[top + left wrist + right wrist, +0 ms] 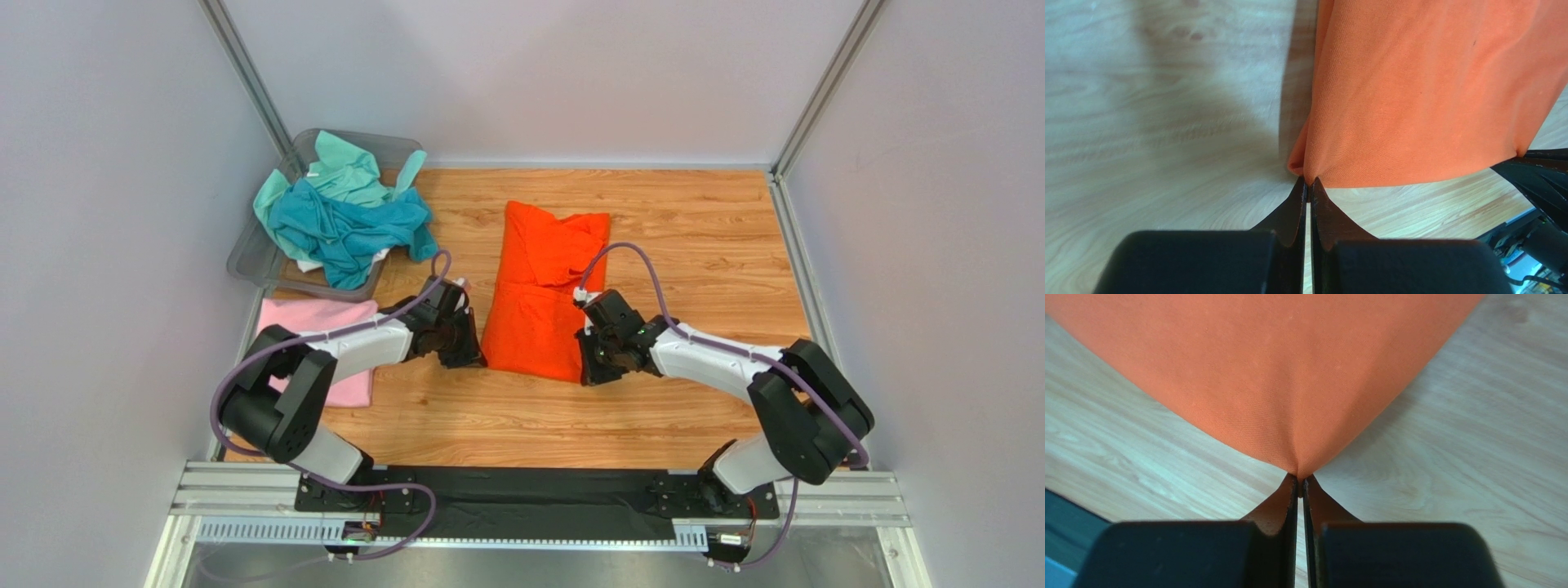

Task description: Fold and stack the t-shirts

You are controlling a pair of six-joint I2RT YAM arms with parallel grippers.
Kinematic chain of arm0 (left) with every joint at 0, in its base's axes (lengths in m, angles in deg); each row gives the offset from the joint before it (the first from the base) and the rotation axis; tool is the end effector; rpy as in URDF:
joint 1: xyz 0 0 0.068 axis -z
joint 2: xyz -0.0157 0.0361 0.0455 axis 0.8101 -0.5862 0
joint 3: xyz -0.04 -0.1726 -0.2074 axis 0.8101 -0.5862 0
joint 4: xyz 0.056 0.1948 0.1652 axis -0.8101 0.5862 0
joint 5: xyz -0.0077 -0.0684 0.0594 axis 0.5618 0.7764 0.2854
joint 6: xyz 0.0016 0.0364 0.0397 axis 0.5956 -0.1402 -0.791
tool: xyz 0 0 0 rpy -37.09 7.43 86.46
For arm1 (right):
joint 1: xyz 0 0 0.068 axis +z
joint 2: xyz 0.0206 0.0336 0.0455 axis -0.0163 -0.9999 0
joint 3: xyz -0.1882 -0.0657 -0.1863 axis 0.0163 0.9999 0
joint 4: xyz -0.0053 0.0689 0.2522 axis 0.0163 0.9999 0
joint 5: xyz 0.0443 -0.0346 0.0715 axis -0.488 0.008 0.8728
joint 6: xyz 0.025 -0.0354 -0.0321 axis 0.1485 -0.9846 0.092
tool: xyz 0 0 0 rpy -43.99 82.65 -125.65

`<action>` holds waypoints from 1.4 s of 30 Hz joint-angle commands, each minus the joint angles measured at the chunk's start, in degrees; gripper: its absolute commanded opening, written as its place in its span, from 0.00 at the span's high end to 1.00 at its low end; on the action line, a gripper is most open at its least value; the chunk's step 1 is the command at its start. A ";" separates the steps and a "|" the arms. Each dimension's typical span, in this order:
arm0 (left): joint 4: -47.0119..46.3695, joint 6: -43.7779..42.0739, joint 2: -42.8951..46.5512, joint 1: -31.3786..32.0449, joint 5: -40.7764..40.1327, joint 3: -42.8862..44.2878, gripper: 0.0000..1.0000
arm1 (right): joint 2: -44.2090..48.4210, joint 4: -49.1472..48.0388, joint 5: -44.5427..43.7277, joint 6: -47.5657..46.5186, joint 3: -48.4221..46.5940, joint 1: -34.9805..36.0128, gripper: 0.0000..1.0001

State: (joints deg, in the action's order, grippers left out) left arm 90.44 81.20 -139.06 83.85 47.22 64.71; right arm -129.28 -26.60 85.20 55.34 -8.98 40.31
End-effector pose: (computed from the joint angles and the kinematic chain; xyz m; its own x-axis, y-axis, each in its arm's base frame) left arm 0.2351 -0.1434 0.1458 -0.9408 -0.2020 -0.2721 -0.0456 0.8710 -0.4891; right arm 0.2005 0.1694 0.1558 -0.8928 -0.2624 -0.3660 -0.3649 0.8979 0.2462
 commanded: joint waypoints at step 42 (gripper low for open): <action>13.52 -0.31 33.84 0.59 -11.00 11.59 1.00 | 22.71 14.50 39.10 8.61 -8.29 -12.73 1.00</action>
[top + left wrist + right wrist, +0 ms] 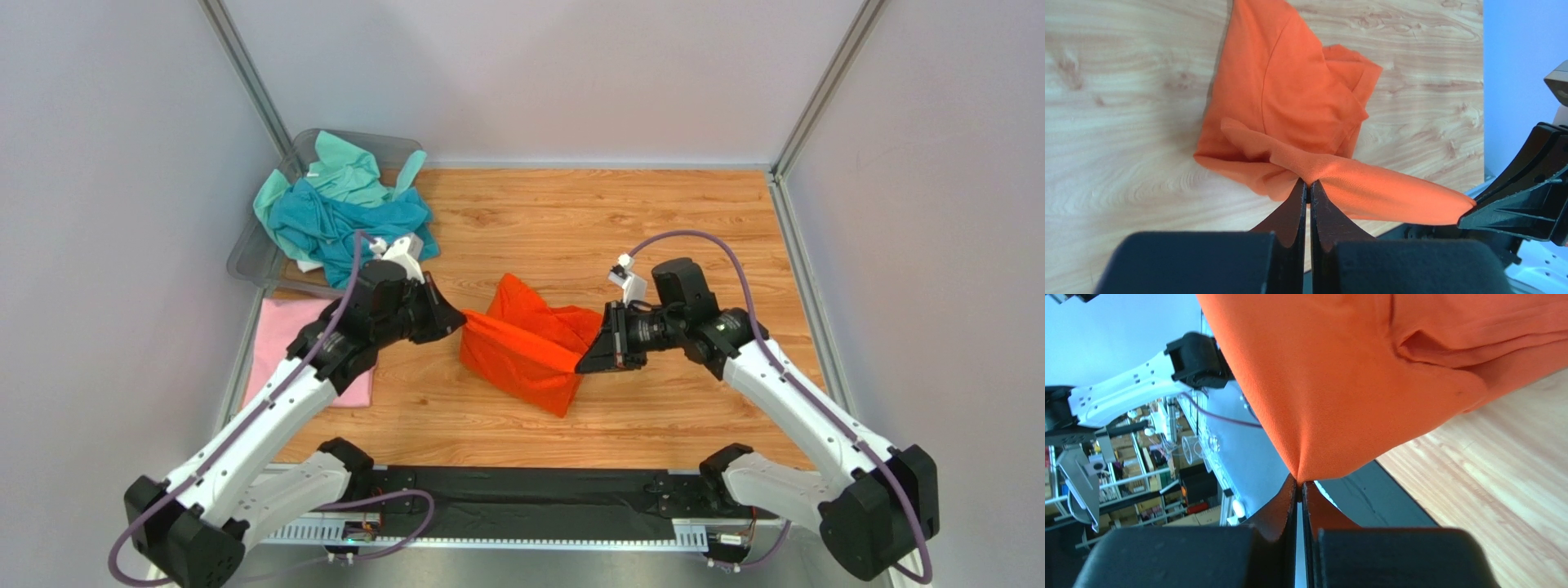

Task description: Fold and stack the t-shirts

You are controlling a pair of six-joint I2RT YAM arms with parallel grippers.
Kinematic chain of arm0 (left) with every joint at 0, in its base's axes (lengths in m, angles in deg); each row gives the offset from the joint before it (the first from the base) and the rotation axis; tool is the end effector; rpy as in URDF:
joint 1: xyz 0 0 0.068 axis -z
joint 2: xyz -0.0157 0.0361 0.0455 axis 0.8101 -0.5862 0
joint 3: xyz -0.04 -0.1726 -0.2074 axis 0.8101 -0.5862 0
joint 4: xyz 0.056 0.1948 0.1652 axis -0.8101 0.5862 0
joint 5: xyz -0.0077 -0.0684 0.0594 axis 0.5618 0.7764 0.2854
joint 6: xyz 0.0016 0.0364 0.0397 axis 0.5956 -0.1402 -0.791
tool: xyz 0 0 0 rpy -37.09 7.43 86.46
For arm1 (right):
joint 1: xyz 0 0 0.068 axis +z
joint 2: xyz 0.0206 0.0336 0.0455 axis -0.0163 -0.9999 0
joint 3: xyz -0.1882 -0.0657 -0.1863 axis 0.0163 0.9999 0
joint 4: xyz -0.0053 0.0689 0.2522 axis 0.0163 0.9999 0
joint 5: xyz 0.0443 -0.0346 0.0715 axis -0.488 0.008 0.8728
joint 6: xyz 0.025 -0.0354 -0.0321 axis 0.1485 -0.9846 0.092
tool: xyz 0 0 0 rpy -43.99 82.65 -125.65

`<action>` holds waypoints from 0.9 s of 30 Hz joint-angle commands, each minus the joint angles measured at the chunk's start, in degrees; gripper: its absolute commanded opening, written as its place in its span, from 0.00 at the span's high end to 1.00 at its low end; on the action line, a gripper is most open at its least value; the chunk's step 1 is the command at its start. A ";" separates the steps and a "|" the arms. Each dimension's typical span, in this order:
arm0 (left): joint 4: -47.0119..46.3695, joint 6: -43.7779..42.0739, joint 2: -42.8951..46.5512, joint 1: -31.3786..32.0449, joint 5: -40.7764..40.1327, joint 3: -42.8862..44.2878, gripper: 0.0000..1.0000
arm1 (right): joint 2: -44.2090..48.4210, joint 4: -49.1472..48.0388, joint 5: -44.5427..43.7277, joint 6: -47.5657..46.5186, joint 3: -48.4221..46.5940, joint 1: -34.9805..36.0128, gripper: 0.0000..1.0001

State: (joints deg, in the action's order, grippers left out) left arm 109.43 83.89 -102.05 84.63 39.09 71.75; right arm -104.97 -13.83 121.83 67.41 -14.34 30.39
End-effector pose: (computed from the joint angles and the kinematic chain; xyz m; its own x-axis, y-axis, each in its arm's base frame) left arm 0.1630 -0.0994 0.3031 -0.7314 -0.3708 -0.5724 0.0810 0.7861 -0.6127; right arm 0.1695 0.1235 0.2720 -0.9554 -0.0736 -0.2859 -0.2784 0.5466 0.7898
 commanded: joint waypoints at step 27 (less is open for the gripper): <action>-5.13 -8.90 -47.38 -1.17 -8.93 31.89 1.00 | -30.51 -8.29 5.30 -8.38 -8.47 -21.80 1.00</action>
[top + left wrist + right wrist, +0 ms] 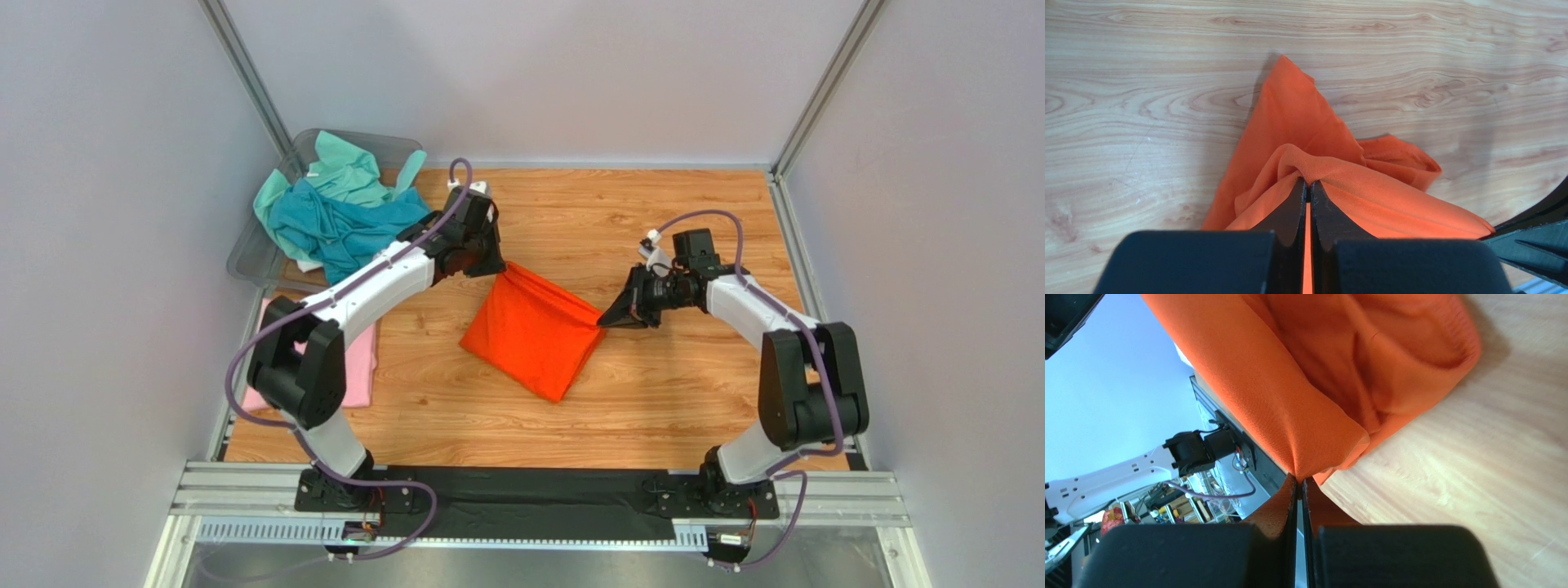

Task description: Fold and stack the t-shirts

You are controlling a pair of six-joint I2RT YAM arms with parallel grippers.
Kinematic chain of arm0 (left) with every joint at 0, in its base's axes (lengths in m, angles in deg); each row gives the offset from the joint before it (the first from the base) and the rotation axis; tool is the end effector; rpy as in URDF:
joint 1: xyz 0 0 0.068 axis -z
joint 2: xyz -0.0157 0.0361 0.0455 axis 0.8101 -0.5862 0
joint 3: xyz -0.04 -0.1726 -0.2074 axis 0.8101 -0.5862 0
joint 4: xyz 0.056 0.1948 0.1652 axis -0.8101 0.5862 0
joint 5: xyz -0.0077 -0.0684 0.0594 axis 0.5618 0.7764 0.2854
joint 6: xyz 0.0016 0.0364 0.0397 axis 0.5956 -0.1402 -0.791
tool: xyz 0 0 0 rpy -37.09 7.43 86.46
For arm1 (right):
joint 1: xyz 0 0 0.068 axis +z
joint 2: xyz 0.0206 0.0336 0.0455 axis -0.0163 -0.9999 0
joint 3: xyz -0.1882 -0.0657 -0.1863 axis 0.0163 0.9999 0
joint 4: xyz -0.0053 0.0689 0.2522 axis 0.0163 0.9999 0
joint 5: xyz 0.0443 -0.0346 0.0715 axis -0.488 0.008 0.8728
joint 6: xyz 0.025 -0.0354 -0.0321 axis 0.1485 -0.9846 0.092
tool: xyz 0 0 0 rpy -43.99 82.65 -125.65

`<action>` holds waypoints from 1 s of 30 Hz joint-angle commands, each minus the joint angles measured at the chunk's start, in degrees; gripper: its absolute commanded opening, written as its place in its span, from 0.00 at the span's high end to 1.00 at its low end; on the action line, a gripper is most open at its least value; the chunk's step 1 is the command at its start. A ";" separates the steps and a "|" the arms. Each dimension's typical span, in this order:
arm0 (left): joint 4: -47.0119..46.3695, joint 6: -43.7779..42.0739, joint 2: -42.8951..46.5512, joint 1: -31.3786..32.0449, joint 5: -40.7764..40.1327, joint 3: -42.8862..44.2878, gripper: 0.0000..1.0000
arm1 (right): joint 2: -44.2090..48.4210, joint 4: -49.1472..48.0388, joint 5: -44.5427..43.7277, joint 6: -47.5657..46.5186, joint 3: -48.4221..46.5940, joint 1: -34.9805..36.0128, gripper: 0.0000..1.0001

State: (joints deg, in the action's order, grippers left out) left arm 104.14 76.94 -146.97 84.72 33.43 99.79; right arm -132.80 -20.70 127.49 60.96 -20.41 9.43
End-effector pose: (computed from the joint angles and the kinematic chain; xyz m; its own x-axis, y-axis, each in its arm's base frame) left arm 0.3209 -0.1891 0.2717 -0.7840 -0.2342 -0.5749 0.0349 0.9080 -0.4175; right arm 0.2842 0.0694 0.2005 -0.9811 0.1591 -0.1100 0.0075 0.5995 0.8004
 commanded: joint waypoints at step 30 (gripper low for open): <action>4.03 0.07 3.93 -1.43 4.82 -1.31 0.00 | 4.41 -2.48 -11.62 0.97 -2.50 4.67 0.00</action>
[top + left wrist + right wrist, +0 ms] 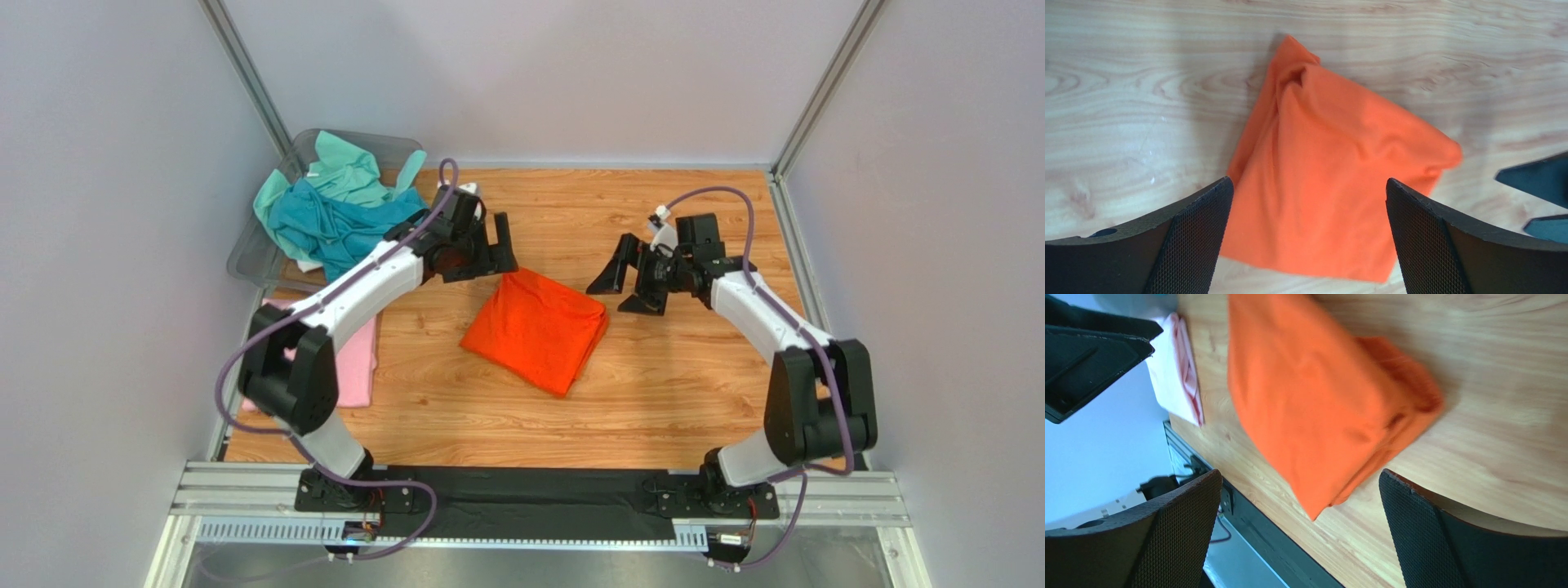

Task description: Fold and stack the t-shirts

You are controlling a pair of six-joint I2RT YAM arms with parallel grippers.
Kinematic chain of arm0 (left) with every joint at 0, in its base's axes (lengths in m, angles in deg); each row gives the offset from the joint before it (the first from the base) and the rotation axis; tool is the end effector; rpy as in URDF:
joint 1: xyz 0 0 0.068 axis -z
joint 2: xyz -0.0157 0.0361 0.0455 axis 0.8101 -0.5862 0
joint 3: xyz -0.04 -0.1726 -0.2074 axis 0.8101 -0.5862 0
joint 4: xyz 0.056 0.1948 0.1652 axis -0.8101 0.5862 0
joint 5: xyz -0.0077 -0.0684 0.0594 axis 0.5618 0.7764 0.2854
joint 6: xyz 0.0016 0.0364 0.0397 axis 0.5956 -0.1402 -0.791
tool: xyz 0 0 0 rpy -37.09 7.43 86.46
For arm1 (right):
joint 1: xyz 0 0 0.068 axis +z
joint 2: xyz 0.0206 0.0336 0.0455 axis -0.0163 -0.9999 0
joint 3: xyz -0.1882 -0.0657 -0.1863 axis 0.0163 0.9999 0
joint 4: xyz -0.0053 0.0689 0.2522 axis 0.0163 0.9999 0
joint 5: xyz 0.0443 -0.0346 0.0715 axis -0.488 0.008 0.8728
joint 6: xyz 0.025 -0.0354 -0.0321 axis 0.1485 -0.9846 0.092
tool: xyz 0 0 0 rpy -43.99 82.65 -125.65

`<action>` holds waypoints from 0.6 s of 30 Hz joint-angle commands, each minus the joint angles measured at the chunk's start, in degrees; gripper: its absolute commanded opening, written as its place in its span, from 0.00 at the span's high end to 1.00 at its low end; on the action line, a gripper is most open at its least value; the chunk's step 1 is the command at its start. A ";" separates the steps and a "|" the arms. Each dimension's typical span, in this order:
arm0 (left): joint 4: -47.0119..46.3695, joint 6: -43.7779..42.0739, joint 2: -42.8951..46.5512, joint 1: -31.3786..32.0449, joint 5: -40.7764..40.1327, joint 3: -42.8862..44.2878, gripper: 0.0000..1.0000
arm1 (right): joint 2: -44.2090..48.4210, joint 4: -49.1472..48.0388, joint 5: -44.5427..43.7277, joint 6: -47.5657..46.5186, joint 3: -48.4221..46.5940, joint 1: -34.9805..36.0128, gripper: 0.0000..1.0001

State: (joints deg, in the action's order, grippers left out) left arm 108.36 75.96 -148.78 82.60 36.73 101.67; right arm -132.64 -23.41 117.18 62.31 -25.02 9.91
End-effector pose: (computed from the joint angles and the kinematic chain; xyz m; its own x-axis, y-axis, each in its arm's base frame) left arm 0.3289 -0.1801 0.2657 -0.8298 -0.2171 -0.5142 0.0163 0.9115 -0.4111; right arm 0.3034 0.0702 0.2235 -0.9363 0.2315 -0.2643 -0.0302 0.6965 0.7169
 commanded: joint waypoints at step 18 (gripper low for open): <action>-16.53 1.50 1.64 2.89 8.81 -17.36 0.00 | -15.31 -4.34 -8.77 1.28 -9.47 12.21 0.00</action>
State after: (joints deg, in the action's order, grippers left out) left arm 95.84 77.57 -145.52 85.53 45.43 84.60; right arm -144.86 -26.77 111.65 64.04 -31.47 22.02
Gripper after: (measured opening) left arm 0.994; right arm 0.998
